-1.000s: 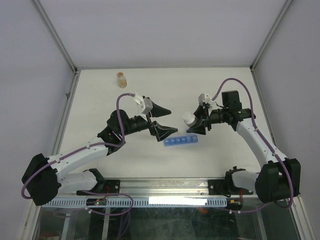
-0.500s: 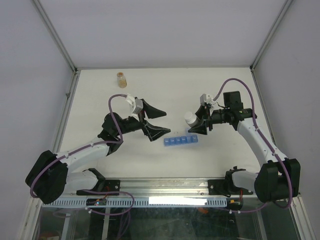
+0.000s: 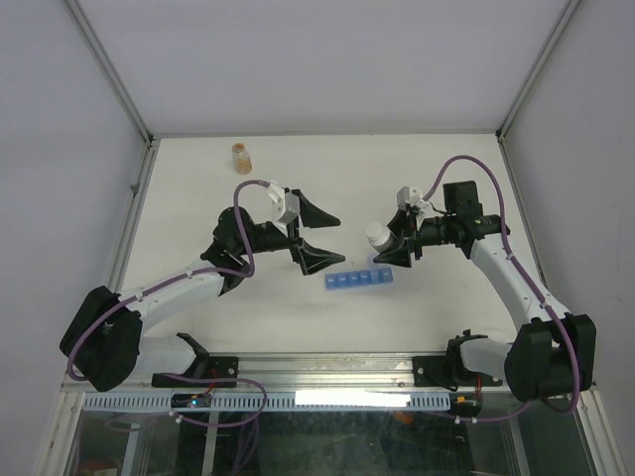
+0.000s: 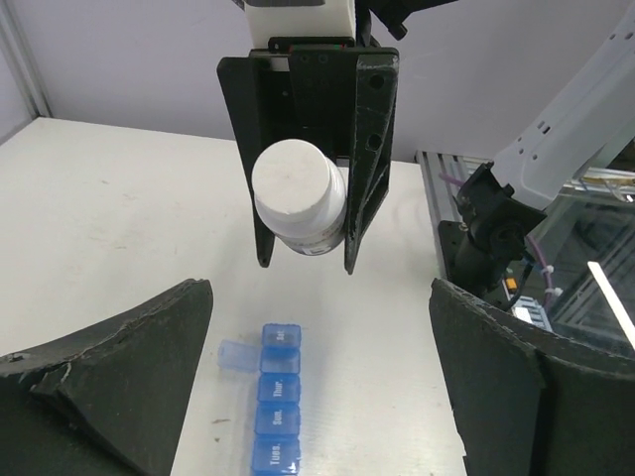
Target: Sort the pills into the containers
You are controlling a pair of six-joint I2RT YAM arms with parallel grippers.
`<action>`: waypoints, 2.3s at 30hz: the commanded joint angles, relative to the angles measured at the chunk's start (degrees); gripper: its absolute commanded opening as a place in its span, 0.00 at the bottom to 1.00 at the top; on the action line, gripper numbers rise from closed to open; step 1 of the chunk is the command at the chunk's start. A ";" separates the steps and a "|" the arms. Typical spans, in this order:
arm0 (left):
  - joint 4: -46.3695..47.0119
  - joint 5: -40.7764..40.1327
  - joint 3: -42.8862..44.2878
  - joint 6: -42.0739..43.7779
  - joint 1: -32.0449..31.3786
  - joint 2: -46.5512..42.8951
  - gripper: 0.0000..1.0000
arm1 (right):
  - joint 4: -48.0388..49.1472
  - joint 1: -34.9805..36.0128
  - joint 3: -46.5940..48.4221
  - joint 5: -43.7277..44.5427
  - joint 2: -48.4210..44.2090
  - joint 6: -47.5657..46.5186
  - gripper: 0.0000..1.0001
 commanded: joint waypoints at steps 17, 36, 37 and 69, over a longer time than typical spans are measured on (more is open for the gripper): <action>-13.12 10.68 19.84 17.92 -1.45 14.03 0.85 | 0.58 -0.20 2.37 -2.11 0.60 -1.13 0.00; -10.48 9.56 24.27 13.55 -4.63 17.73 0.65 | 0.53 0.05 2.36 -1.75 0.81 -1.12 0.00; -10.49 9.09 24.35 13.31 -4.66 17.77 0.64 | 0.53 0.06 2.32 -1.72 0.86 -1.12 0.00; -8.12 -27.38 13.13 -13.43 -12.31 6.49 0.00 | 0.87 0.29 2.45 -0.87 1.46 -0.51 0.00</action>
